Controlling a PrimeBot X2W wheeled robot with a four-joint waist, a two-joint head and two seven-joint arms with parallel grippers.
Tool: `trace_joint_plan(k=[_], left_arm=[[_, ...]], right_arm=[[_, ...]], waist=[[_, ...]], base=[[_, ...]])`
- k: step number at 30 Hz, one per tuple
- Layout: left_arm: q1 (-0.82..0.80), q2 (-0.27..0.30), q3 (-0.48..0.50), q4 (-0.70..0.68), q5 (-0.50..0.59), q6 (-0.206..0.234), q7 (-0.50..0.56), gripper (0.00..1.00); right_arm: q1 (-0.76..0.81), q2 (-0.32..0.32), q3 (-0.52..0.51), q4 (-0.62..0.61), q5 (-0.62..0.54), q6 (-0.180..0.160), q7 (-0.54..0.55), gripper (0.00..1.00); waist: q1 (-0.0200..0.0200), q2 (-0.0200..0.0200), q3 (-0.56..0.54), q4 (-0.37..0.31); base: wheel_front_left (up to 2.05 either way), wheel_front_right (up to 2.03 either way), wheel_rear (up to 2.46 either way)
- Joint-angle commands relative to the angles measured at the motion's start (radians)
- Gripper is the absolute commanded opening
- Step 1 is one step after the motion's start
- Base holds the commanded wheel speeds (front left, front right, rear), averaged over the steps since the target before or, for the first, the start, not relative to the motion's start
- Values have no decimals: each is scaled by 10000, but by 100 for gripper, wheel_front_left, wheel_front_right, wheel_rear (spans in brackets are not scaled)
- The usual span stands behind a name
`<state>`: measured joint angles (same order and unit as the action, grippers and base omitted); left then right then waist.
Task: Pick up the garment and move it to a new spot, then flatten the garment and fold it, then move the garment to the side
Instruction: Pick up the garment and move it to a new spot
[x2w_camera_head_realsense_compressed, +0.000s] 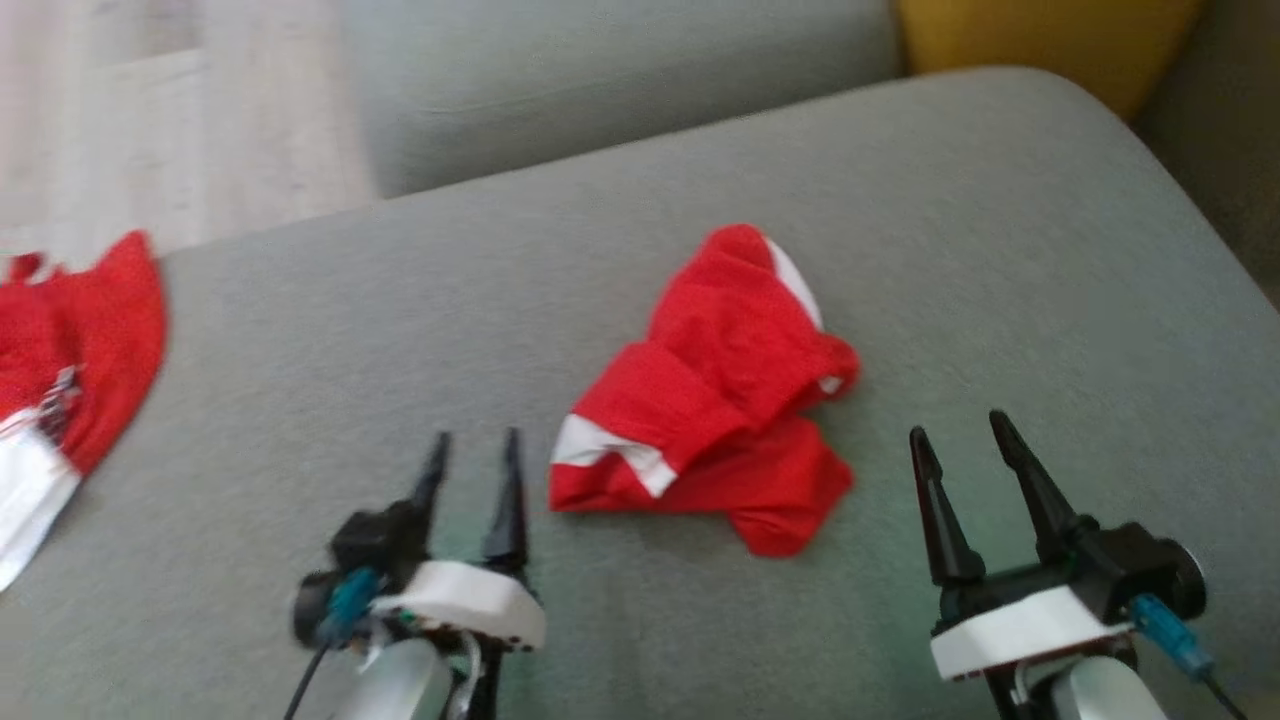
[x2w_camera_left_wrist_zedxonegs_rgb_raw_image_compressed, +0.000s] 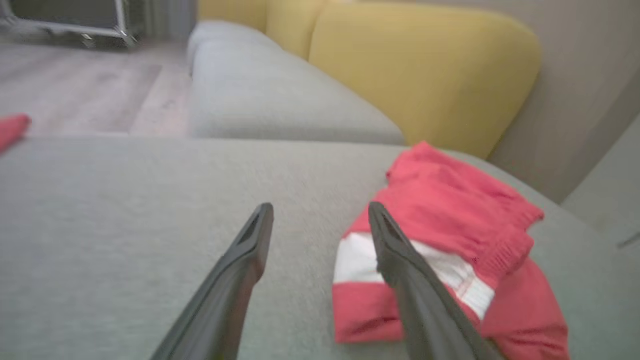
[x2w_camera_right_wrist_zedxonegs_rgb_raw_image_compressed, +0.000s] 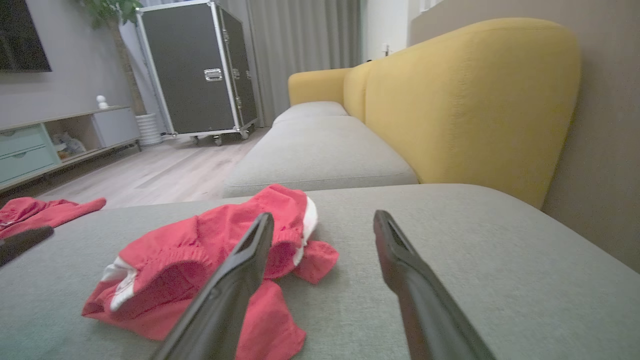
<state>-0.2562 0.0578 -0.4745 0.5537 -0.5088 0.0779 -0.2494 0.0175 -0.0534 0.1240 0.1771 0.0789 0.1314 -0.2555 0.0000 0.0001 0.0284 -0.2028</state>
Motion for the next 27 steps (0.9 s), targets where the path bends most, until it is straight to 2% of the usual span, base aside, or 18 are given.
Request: trace_joint_plan(k=[1,6,9,12,16,22,27], left_arm=[[45,82,597,-609,225,158,-118,100],[1848,-34,2137,-3363,1488,599,-121,100],[2895,-65,2957,-4561,1876,832,-122,100],[3853,-71,3232,-5335,2098,810,-122,100],[4776,-73,3241,-5622,2572,594,-123,100],[5335,-74,3117,-5510,2904,215,-123,100],[5454,-75,3166,-5436,3118,203,-123,100]], right_arm=[[-254,-56,175,-285,-29,-7,-63,100],[219,-207,-194,-174,-112,-7,-63,100],[522,-185,-431,-180,-203,-7,-63,100],[848,-129,-574,-346,-342,-7,-63,100],[1352,-65,-657,-573,-488,-7,-63,100],[1977,7,-707,-844,-649,-7,-63,100],[2047,25,-744,-907,-737,-7,-63,100]], waist=[[0,-1,-420,728],[0,-1,-940,1696],[0,-1,-1211,1983],[0,-1,-1444,2105],[0,-1,-1727,2277],[0,-1,-1982,2427],[0,-1,-2028,2439]], base=[[0,0,0],[0,0,0],[0,0,0],[0,0,0],[0,0,0],[0,0,0],[0,0,0]])
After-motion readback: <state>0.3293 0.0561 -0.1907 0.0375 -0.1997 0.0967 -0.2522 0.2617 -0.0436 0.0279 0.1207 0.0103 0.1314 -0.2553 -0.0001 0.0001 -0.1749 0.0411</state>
